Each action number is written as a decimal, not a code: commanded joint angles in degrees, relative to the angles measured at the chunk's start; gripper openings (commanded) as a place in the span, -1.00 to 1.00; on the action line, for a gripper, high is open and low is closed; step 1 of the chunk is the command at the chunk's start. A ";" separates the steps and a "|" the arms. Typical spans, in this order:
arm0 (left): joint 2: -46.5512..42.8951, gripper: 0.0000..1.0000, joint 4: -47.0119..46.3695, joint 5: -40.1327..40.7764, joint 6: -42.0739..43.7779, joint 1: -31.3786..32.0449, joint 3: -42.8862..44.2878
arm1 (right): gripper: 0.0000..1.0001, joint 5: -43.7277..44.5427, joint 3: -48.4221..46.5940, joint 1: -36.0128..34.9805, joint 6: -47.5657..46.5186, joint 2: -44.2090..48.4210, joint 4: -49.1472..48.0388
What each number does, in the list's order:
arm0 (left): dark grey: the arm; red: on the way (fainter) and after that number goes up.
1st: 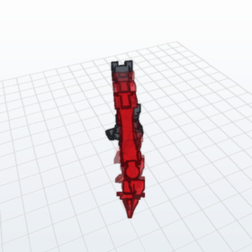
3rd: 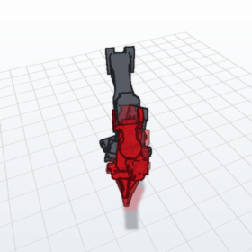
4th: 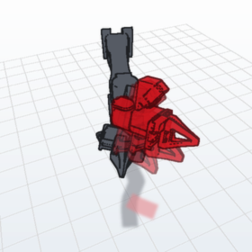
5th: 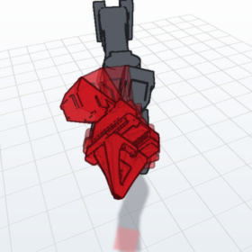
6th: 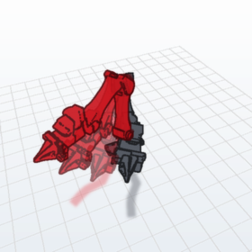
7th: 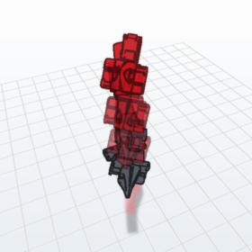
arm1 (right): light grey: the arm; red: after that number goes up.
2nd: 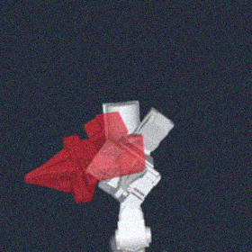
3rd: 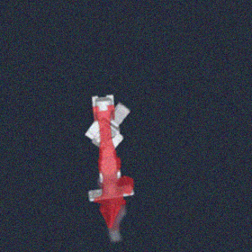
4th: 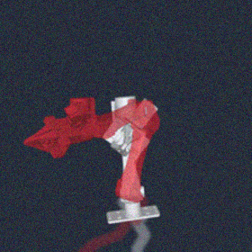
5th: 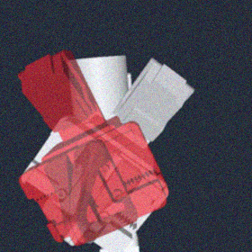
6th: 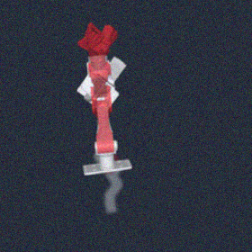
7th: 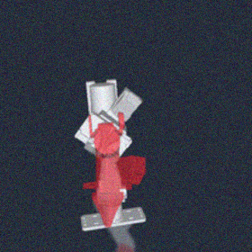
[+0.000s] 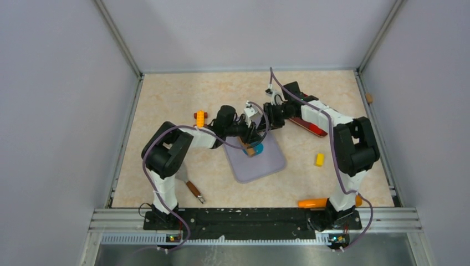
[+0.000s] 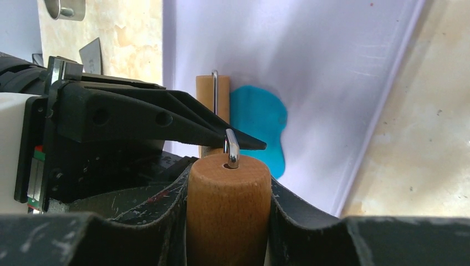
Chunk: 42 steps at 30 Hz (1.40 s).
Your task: Roll out the dumpling wrappers from the dough
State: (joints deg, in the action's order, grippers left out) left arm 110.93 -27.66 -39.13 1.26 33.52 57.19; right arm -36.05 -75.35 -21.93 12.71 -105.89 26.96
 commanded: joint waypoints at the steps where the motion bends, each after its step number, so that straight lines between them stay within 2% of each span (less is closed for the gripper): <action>1: 0.12 -1.00 7.50 6.00 -0.11 -1.55 -3.75 | -1.00 7.54 4.05 -5.82 -4.32 -4.42 2.34; 15: -5.58 -1.00 9.20 6.27 1.10 -2.00 -7.17 | -1.00 5.20 4.16 -7.50 -1.34 -3.41 -1.23; 21: -14.71 -1.00 13.57 5.20 2.76 -2.36 -2.66 | -1.00 2.67 -6.52 -7.25 0.73 -0.39 1.43; 24: -16.43 -1.00 13.56 4.06 -0.04 -2.00 1.01 | -1.00 2.39 -11.32 -6.12 0.76 1.50 3.49; 27: -14.63 -1.00 13.09 3.82 -1.10 -0.88 4.24 | -1.00 2.79 -12.60 -3.90 -0.08 2.59 5.29; 33: -7.92 -1.00 10.74 4.90 -2.46 2.13 8.30 | -1.00 6.00 -7.76 1.41 -2.48 4.11 6.37; 42: 2.50 -1.00 3.00 14.33 -4.55 4.82 8.74 | -1.00 11.39 -1.76 1.97 -6.67 4.41 2.70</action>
State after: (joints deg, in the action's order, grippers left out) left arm 110.04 -17.28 -30.70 0.82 38.11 64.62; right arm -31.59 -78.61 -20.36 9.02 -102.69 33.50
